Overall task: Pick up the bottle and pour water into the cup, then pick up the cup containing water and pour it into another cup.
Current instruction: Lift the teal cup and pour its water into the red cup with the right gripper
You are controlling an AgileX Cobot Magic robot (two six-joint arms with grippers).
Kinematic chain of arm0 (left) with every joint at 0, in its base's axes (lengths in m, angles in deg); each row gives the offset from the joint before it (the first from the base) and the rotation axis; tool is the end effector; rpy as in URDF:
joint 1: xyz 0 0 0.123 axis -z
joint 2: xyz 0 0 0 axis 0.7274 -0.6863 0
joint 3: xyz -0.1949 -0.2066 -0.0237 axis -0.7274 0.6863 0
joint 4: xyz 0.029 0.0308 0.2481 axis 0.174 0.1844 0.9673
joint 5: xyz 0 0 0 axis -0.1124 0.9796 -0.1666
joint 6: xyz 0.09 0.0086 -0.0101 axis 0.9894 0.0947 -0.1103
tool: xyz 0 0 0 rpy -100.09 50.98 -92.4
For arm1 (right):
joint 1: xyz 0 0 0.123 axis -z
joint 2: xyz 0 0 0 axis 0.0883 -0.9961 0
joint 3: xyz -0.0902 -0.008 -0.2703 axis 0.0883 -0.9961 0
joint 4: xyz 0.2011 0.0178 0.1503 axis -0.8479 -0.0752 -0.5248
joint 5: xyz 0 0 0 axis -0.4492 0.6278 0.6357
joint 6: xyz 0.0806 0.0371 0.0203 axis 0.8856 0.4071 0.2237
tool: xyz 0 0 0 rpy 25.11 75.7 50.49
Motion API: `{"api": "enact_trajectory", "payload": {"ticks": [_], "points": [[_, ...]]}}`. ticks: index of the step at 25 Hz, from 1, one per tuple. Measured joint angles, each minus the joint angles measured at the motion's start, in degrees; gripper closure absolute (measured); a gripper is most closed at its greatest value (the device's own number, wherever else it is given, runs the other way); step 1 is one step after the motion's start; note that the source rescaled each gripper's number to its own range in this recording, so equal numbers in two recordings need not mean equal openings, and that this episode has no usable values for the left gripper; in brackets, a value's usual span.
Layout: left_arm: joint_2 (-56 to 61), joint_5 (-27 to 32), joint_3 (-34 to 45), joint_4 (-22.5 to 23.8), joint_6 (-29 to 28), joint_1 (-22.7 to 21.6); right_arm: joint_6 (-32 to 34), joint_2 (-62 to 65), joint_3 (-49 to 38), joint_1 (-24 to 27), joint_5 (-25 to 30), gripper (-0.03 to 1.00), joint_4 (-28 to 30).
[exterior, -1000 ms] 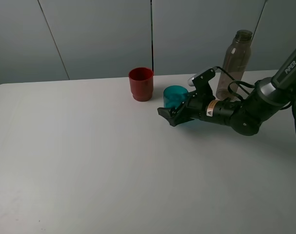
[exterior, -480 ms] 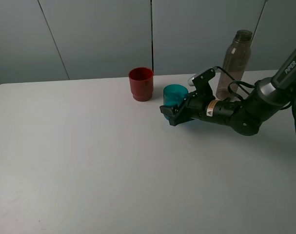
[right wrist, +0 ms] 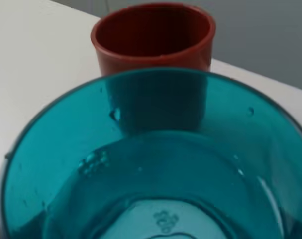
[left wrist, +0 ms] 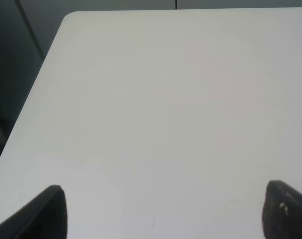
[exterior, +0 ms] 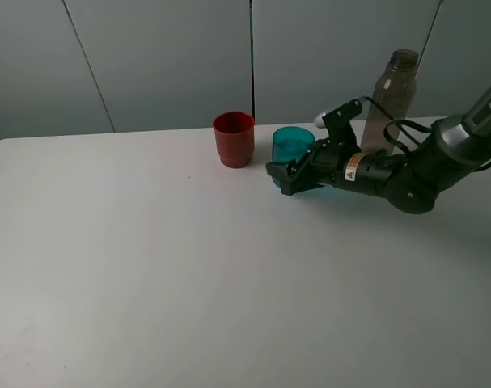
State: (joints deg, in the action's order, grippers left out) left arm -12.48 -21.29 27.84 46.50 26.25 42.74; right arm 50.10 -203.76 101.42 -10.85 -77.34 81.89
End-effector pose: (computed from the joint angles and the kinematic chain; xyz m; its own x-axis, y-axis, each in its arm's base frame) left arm -0.0108 0.0070 0.2792 -0.4807 -0.0381 -0.8760 -0.1451 0.9887 0.0366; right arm 0.3452 0.1392 0.0704 -0.3204 -0.2048 -0.9249 -0.6688 0.7403 0.0677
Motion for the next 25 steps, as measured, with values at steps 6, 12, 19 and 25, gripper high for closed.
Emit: {"api": "enact_trajectory", "payload": {"ticks": [6, 12, 19, 25], "points": [[0.0, 0.0, 0.0, 0.0, 0.4, 0.0, 3.2, 5.1, 3.8, 0.0, 11.3, 0.9, 0.0], [0.0, 0.0, 0.0, 0.0, 0.7, 0.0, 5.1, 7.0, 8.4, 0.0, 14.7, 0.9, 0.1], [0.0, 0.0, 0.0, 0.0, 0.8, 0.0, 5.9, 7.0, 14.9, -1.4, 25.5, 0.9, 0.8], [0.0, 0.0, 0.0, 0.0, 0.8, 0.0, 5.9, 7.0, 20.8, -2.2, 32.2, 0.9, 1.4]]}}
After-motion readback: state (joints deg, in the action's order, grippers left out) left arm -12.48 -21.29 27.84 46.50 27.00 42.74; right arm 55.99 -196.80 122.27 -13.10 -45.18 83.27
